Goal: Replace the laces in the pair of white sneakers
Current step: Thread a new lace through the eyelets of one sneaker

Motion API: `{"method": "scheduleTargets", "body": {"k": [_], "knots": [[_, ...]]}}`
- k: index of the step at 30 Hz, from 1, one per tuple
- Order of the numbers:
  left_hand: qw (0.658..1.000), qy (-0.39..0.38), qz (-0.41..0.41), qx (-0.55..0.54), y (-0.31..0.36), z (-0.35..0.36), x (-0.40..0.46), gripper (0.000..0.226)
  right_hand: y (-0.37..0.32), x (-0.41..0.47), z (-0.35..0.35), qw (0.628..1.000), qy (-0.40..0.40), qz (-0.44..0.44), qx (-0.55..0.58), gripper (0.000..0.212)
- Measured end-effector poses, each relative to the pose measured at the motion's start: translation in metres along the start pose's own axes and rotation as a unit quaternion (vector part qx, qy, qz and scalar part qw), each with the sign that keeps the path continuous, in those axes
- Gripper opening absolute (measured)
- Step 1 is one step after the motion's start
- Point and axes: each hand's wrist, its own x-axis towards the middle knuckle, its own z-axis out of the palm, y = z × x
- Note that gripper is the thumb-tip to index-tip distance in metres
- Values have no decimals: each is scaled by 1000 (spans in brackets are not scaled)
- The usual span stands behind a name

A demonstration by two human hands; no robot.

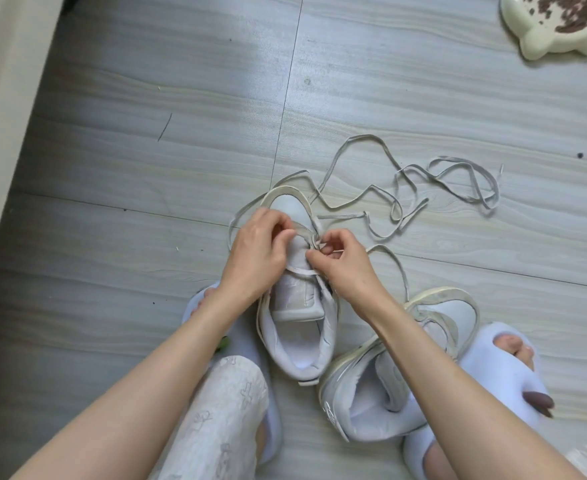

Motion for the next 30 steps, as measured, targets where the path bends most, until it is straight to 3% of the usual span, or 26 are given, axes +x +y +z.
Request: {"method": "scheduleTargets", "body": {"k": [2, 5, 7, 8, 10, 12, 14, 16, 17, 20, 22, 24, 27, 30], "knots": [[987, 43, -67, -137, 2, -15, 4, 17, 1, 1, 4, 1000, 9, -2, -12, 25], [892, 78, -136, -424, 11, -43, 9, 19, 2, 0, 6, 1000, 16, 0, -26, 20], [856, 87, -146, -488, 15, -65, 11, 20, 3, 1, 5, 999, 21, 4, -23, 21], [859, 86, -156, -480, 15, -76, 12, 21, 3, 1, 5, 1000, 23, 9, -18, 22], [925, 75, -168, -333, 11, -97, 9, 23, 2, 1, 6, 999, 25, 25, -18, 23], [990, 26, -133, -25, -1, -118, 1, 16, -1, -1, 7, 999, 24, 36, -29, 24], [970, -89, -119, 194, -9, -136, -14, 7, -8, -4, 8, 998, 25, 49, -37, 25], [936, -185, -134, 269, -9, -148, -31, 14, -17, -7, 9, 996, 27, 75, -33, 29], [937, -193, -126, 264, -6, -153, -38, 17, -21, -8, 10, 995, 27, 91, -20, 32], [992, -67, -88, 60, 18, -170, -48, 18, -35, -9, 14, 993, 33, 113, 29, 39], [995, 13, -55, -82, 35, -180, -51, 19, -45, -10, 19, 989, 36, 118, 79, 39], [989, 2, -26, -145, 46, -179, -51, 20, -61, -12, 26, 981, 23, 125, 146, 27], [956, -32, -58, -285, 49, -163, -49, 24, -91, -9, 26, 983, -29, 104, 151, 13], [885, -14, -96, -456, 51, -154, -45, 25, -111, -1, 19, 990, -89, 49, 99, 5]]}}
